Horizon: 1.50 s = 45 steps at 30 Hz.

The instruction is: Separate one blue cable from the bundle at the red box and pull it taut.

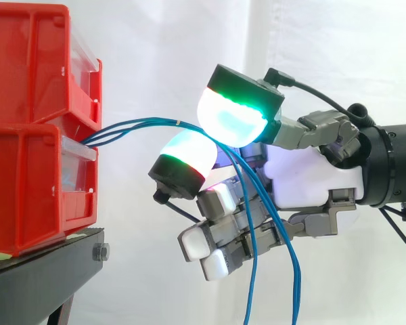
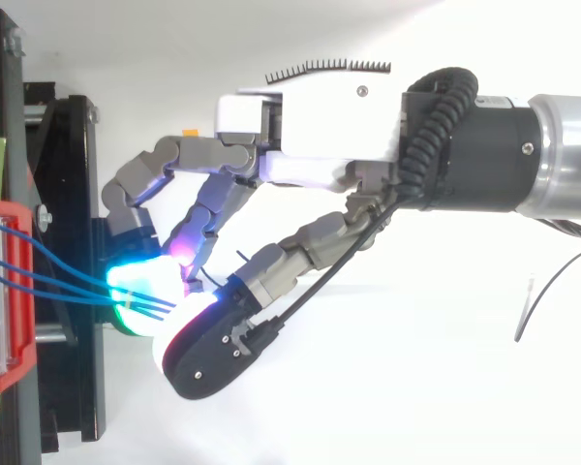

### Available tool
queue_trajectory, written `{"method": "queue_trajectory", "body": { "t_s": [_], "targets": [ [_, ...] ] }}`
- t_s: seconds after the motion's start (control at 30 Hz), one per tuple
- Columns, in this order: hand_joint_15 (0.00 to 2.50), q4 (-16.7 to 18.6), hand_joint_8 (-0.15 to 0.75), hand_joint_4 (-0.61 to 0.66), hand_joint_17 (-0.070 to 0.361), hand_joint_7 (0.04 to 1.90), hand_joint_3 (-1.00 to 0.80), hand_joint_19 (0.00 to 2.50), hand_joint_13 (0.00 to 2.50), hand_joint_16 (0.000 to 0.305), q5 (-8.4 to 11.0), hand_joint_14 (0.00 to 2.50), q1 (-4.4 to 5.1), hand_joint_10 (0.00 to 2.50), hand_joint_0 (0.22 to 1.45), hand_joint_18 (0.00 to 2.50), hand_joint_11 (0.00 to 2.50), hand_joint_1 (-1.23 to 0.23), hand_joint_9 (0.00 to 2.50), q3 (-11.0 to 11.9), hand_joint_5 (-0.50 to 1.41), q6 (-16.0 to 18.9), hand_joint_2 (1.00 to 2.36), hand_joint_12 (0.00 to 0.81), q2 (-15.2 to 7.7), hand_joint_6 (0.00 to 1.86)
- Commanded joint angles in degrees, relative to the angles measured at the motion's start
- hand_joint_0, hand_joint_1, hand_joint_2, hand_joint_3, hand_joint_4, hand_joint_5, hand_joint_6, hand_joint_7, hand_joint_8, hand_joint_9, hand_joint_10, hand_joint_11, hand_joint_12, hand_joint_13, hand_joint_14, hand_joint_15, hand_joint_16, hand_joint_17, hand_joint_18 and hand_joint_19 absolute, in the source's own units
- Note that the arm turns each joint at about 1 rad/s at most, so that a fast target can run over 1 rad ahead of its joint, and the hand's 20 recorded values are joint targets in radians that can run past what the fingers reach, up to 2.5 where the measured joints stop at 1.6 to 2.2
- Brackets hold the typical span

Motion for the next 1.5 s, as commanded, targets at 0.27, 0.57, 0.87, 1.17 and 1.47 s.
{"method": "queue_trajectory", "body": {
  "t_s": [0.27,0.57,0.87,1.17,1.47],
  "targets": [
    [0.47,-0.08,0.306,-0.07,0.051,1.26,-0.47,0.58,0.75,0.022,-0.09,0.02,0.01,0.02,0.61,0.53,0.57,-0.66,1.03,-0.06,-0.08,1.77,1.00,0.250,0.00,0.71],
    [0.47,-0.17,0.294,0.03,0.046,1.48,-0.21,0.58,0.67,0.020,-0.09,0.02,0.09,0.02,0.61,0.41,0.50,-0.60,0.95,0.03,-0.04,2.04,1.02,0.233,0.00,0.50],
    [0.49,-0.17,0.317,0.05,0.047,1.46,-0.09,0.58,0.66,0.021,0.00,0.02,0.09,0.02,0.62,0.40,0.57,-0.64,0.94,-0.06,-0.06,2.04,1.02,0.245,0.00,0.50],
    [0.50,0.01,0.329,0.08,0.049,1.11,-0.25,0.56,0.67,0.022,0.00,0.02,0.09,0.02,0.68,0.46,0.71,-0.87,0.87,-0.06,-0.20,2.04,1.02,0.259,0.00,0.85],
    [0.52,-0.25,0.324,0.10,0.050,1.07,-0.50,0.49,0.72,0.022,0.00,0.02,0.09,0.02,0.79,0.58,0.73,-0.90,0.88,-0.06,-0.20,2.21,1.00,0.258,0.00,0.90]
  ]
}}
